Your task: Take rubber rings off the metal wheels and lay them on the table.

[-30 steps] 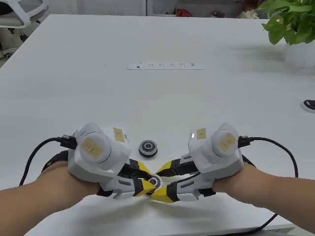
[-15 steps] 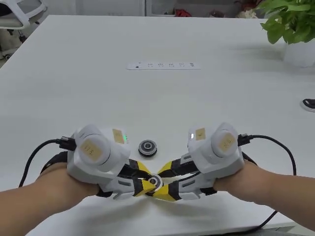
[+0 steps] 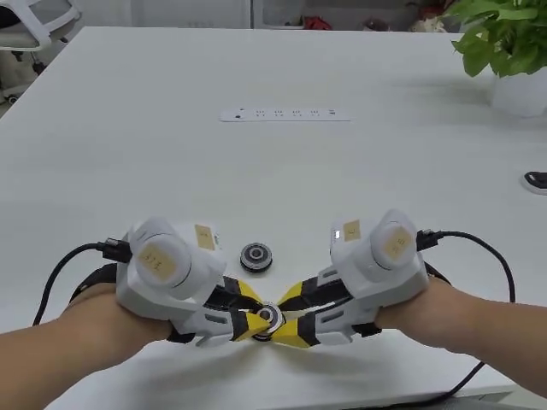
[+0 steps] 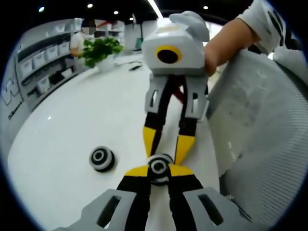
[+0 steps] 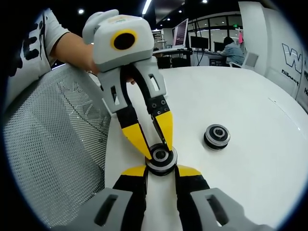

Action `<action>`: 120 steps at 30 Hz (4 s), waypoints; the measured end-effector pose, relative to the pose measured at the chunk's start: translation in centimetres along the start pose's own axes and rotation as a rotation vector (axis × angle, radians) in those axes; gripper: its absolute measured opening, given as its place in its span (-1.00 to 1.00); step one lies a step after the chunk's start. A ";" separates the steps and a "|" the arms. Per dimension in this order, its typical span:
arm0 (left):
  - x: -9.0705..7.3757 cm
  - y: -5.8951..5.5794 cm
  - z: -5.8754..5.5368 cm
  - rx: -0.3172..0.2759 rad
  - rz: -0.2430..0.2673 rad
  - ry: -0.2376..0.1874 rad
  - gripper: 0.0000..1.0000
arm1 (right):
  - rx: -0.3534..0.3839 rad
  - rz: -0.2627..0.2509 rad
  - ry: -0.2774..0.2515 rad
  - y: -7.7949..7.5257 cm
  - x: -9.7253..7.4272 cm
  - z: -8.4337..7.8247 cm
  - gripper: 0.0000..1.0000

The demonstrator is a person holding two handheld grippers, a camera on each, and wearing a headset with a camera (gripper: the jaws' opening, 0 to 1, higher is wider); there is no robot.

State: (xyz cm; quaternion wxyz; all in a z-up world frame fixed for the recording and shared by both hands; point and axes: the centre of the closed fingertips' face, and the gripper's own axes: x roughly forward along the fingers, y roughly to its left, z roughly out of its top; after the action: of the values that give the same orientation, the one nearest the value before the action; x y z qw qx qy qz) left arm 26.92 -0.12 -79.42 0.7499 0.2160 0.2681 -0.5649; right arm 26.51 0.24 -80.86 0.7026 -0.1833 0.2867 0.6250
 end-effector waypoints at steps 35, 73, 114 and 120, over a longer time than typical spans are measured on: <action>0.0 0.0 -0.1 0.007 0.004 0.002 -0.73 | 0.019 0.000 -0.010 0.1 -0.1 0.0 -0.63; 0.0 0.0 0.0 0.019 0.012 0.002 -0.74 | 0.023 0.006 0.006 0.0 -0.6 -0.5 -0.86; -0.1 0.0 -0.1 0.033 0.019 0.010 -0.74 | -0.026 -0.020 -0.048 0.0 -0.1 1.1 -0.40; -0.1 0.0 -0.1 0.033 0.019 0.011 -0.74 | -0.078 -0.022 -0.026 0.5 0.4 0.9 -0.50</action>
State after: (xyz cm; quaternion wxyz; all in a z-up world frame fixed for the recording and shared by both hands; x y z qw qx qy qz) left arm 26.84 0.01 -79.48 0.7499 0.2340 0.2606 -0.5612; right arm 26.25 1.15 -80.37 0.7052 -0.2057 0.2509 0.6304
